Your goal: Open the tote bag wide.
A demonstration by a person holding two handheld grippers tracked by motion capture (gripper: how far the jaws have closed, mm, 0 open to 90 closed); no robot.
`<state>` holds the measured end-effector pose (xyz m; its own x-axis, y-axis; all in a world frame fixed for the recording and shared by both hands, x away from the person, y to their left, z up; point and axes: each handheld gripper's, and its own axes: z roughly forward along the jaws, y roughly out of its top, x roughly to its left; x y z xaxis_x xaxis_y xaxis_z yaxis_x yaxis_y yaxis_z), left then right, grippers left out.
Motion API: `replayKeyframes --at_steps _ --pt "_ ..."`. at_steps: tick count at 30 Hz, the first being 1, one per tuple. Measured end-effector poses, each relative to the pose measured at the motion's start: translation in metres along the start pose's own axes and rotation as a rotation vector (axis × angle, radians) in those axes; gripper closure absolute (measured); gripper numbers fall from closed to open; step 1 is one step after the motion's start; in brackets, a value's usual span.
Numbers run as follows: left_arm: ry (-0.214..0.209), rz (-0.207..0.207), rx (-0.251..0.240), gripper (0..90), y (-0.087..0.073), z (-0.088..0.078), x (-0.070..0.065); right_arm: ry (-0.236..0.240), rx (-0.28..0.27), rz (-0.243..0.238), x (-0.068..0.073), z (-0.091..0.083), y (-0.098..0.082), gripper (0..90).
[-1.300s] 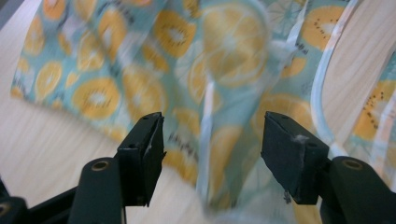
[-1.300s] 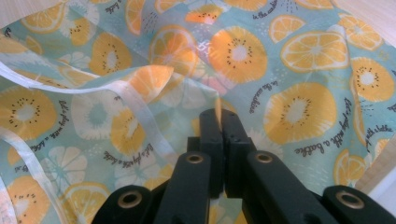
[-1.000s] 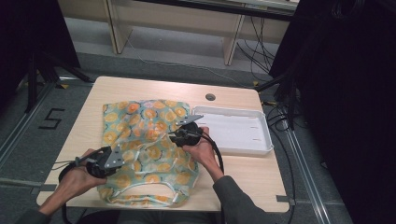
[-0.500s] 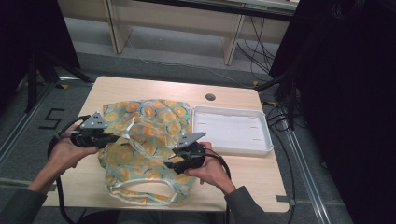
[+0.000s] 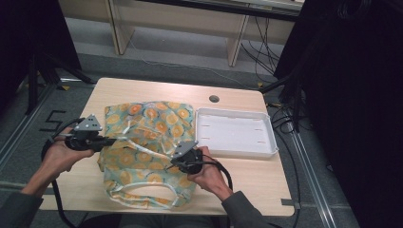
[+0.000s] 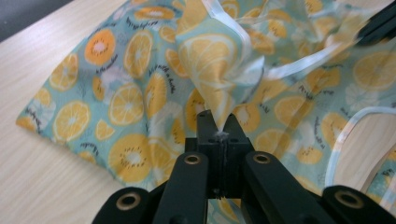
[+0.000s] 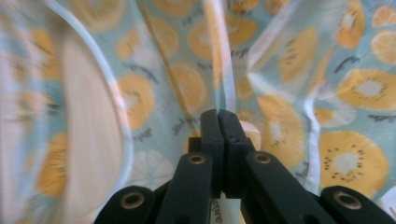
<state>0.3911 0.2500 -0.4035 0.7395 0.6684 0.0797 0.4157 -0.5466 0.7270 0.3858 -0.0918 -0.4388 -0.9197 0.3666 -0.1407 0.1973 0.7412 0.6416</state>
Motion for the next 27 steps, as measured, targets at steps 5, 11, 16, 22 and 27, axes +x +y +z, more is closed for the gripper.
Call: replayKeyframes --at_steps 5,11,16,22,27 --pt "-0.078 0.026 0.03 89.1 -0.006 -0.011 -0.016 0.081 -0.08 0.055 -0.002 -0.029 0.002 90.0" --pt "-0.066 0.014 0.026 88.8 0.007 -0.015 -0.013 0.093 -0.18 0.067 -0.012 -0.049 0.016 90.0" --pt "-0.013 -0.053 0.023 88.3 0.018 0.006 0.019 -0.014 -0.225 0.09 -0.045 -0.036 0.029 90.0" --pt "0.037 -0.101 0.076 85.0 0.014 0.044 0.044 -0.104 -0.186 0.15 -0.085 0.001 0.035 90.0" --pt "0.08 -0.13 0.151 61.2 0.005 0.053 0.036 -0.121 -0.077 0.173 -0.091 0.027 0.03 90.0"
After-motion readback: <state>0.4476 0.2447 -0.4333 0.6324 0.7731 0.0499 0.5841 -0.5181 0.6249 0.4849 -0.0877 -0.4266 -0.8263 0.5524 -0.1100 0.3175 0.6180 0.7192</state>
